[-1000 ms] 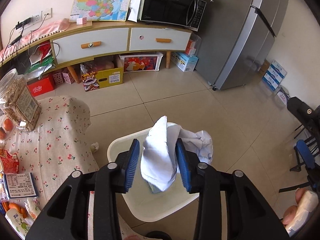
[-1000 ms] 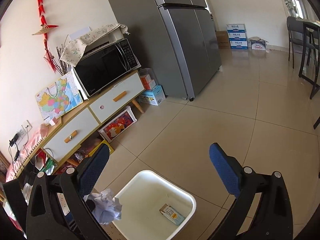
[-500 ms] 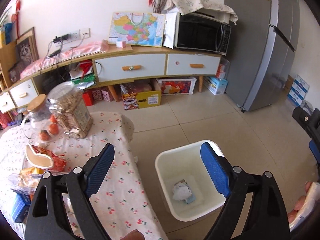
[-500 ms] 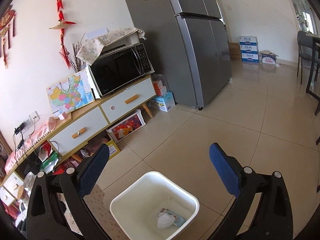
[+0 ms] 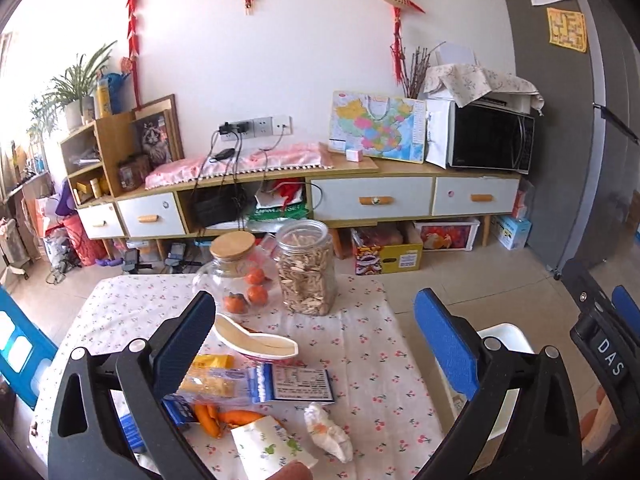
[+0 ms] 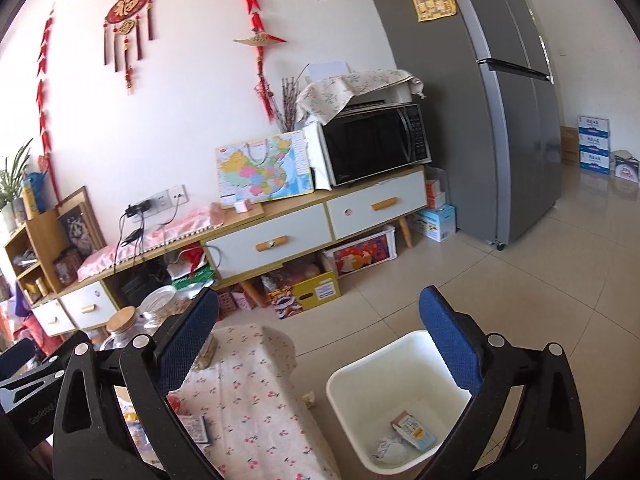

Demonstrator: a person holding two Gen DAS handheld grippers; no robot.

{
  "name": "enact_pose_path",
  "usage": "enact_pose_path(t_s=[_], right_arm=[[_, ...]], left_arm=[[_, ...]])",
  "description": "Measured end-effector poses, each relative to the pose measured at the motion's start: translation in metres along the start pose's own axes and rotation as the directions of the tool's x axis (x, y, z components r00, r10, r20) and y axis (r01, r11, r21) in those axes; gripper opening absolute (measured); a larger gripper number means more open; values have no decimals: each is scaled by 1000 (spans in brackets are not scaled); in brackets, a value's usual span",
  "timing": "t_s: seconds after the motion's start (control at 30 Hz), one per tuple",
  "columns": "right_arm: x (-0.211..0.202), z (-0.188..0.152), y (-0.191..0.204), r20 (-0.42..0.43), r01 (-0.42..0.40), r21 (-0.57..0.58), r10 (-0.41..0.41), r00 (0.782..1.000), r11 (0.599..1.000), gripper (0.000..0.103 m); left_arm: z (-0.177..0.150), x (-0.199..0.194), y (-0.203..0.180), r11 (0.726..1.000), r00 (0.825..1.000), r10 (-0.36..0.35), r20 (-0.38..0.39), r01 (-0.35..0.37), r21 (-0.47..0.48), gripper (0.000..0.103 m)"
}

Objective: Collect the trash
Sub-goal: 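Return to the table and grasp the blue box with the left tool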

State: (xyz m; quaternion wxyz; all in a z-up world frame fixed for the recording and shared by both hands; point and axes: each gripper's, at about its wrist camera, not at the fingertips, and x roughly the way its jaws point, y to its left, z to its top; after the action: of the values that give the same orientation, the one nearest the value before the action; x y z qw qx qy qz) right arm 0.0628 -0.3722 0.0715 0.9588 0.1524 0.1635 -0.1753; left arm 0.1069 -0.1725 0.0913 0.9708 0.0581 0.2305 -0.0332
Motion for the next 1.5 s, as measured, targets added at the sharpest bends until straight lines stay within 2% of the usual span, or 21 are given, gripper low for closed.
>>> enact_pose_path(t_s=[0.07,0.13,0.2,0.27,0.4,0.5,0.57,0.7,0.8,0.9,0.97,1.07,1.17,1.27,1.3,1.33,1.37,1.4,1.5], right_arm=[[5,-8,19,-44,-32,-36,31,999,999,96],[7,-18,39,-68,-60,-81,55,996,995,96],[4,-27,59,-78,-91,-122,82,994,988,96],[4,-35,76,-100,-129,-157,114,988,979,96],[7,-51,108,-162,-192,-221,158,974,956,96],[9,-62,130,-195,-230,-273,180,964,934,96],[10,-68,142,-210,-249,-300,191,959,921,96],[17,-78,162,-263,-292,-337,208,942,895,96],[19,-83,168,-285,-309,-349,214,934,885,96],[24,-86,173,-322,-341,-356,228,919,870,96],[27,-90,177,-340,-362,-372,237,910,855,96],[29,-94,183,-345,-376,-410,240,907,831,96],[32,-99,187,-356,-387,-441,238,904,810,96],[35,-104,191,-377,-401,-463,234,896,790,96],[36,-106,192,-384,-406,-472,232,894,783,96],[37,-108,193,-389,-410,-483,229,892,773,96],[38,-110,195,-395,-415,-496,228,890,763,96],[38,-112,197,-400,-421,-509,227,888,751,96],[35,-119,203,-411,-446,-553,235,881,704,96]], left_arm=[[-7,-8,15,999,999,39,36,-40,33,97],[-13,-9,27,996,999,42,26,-44,80,97],[-20,-4,41,992,999,26,-38,-21,123,97],[-27,3,61,993,994,17,-111,-4,118,97],[-45,19,104,997,972,13,-234,4,72,97],[-60,31,133,999,947,4,-322,12,48,97],[-71,39,145,997,927,2,-375,25,69,97],[-95,59,164,986,874,39,-484,44,160,97],[-116,79,172,964,808,78,-583,88,251,97],[-137,98,174,921,745,144,-651,139,363,97],[-148,109,177,899,712,166,-682,175,401,97],[-157,125,178,886,666,174,-725,215,410,97],[-160,137,176,879,652,169,-739,239,412,97],[-162,150,176,887,640,160,-751,240,394,96],[-164,153,177,893,637,157,-755,235,384,91],[-166,155,180,901,628,145,-765,236,365,74],[-168,157,182,911,611,125,-782,242,335,63],[-170,156,183,916,612,123,-781,233,327,61],[-170,139,187,926,641,95,-761,223,303,58]])
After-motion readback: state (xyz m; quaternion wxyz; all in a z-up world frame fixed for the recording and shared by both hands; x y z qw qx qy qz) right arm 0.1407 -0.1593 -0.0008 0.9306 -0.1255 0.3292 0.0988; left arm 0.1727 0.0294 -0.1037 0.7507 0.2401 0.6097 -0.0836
